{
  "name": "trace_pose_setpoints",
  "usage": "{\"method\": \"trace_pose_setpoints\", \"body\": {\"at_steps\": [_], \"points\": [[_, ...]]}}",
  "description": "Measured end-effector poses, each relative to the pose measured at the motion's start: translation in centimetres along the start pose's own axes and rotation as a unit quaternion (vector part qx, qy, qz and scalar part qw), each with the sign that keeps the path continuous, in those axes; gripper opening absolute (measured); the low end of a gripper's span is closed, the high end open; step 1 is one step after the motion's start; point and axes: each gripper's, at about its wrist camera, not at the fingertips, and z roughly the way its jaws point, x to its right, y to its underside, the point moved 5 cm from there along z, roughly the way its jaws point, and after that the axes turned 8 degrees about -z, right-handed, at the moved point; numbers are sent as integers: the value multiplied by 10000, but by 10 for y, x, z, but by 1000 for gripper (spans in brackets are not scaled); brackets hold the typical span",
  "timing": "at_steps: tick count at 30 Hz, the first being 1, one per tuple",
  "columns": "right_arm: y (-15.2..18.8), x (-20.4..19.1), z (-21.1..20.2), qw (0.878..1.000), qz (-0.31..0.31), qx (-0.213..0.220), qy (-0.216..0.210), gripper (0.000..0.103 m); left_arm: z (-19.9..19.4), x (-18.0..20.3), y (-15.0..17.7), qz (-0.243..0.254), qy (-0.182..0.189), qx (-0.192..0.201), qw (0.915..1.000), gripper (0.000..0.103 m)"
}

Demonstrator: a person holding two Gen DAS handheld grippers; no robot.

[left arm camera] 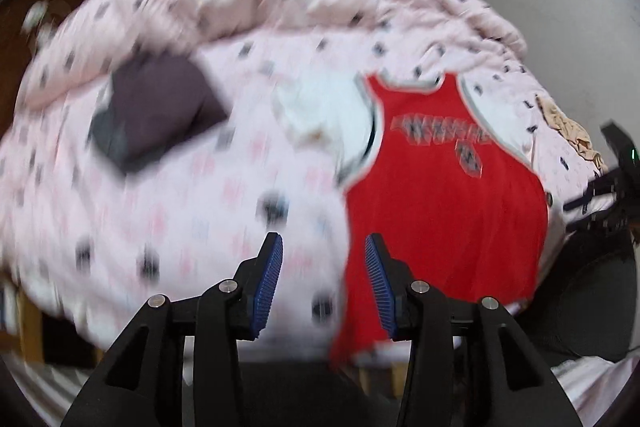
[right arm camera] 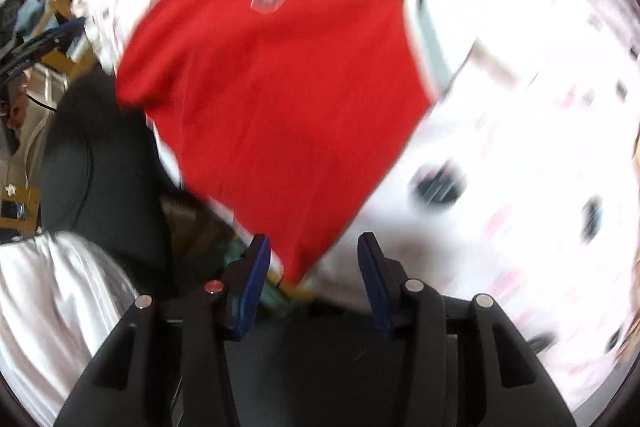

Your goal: Fold clothes

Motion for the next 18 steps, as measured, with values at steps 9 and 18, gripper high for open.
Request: {"method": "trace_pose_setpoints", "body": {"at_steps": [9, 18], "points": [[-97, 84, -50, 9937, -552, 878, 414, 47, 106, 45, -126, 1472, 751, 264, 9859, 44], [-159, 151, -15, 9904, -949, 769, 653, 47, 209, 63, -168, 2469, 1224, -503, 9600, 43]]}}
